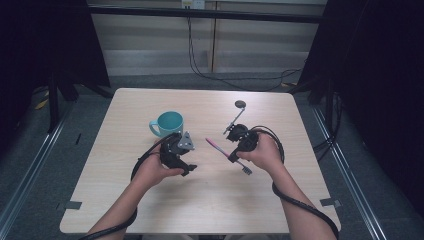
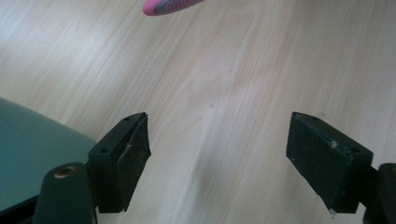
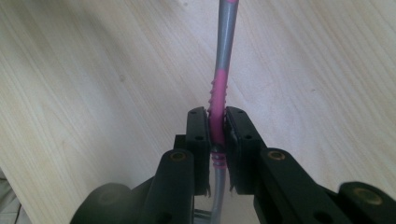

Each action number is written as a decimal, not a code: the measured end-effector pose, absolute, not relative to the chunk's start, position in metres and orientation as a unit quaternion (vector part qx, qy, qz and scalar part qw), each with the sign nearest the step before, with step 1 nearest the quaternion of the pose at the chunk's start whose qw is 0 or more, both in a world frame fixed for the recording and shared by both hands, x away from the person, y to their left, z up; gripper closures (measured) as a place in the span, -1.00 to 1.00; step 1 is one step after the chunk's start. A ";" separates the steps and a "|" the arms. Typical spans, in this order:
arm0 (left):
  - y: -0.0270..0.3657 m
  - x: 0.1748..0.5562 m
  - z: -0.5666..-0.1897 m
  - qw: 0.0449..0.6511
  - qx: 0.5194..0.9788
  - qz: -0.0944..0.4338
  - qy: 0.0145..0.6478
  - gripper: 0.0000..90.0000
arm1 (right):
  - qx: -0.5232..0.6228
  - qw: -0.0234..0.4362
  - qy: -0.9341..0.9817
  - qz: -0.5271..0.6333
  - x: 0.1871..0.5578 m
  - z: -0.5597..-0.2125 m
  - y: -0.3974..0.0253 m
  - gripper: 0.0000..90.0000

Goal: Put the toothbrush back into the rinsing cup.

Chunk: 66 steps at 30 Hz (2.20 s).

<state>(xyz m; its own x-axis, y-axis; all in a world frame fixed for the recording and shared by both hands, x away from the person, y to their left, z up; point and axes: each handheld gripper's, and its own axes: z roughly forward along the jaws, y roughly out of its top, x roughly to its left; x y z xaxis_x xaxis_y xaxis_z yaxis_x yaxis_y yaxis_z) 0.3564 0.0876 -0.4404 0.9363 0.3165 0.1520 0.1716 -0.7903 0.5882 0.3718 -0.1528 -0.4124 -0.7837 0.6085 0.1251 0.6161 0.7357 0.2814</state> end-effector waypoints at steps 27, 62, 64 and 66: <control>0.063 0.371 -0.430 0.303 0.937 0.148 0.095 -0.49 | -0.308 0.023 -0.938 -0.160 0.372 -0.407 -0.142 0.79; 0.051 0.367 -0.428 0.296 0.939 0.171 0.031 0.05 | -0.286 0.034 -0.944 -0.161 0.369 -0.409 -0.130 0.79; 0.051 0.367 -0.429 0.296 0.940 0.165 0.030 0.05 | -0.281 0.032 -0.946 -0.157 0.369 -0.409 -0.129 0.79; 0.051 0.367 -0.430 0.294 0.942 0.163 0.026 0.07 | -0.279 0.032 -0.947 -0.154 0.368 -0.409 -0.128 0.79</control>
<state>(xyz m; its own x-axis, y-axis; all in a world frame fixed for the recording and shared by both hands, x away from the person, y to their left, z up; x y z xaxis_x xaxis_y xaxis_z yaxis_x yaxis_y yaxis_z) 0.3669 0.0514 -0.4299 0.9454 0.1450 0.2919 -0.0466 -0.8262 0.5614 0.3680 -0.1284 -0.4094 -0.8424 0.5185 0.1467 0.5383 0.7970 0.2740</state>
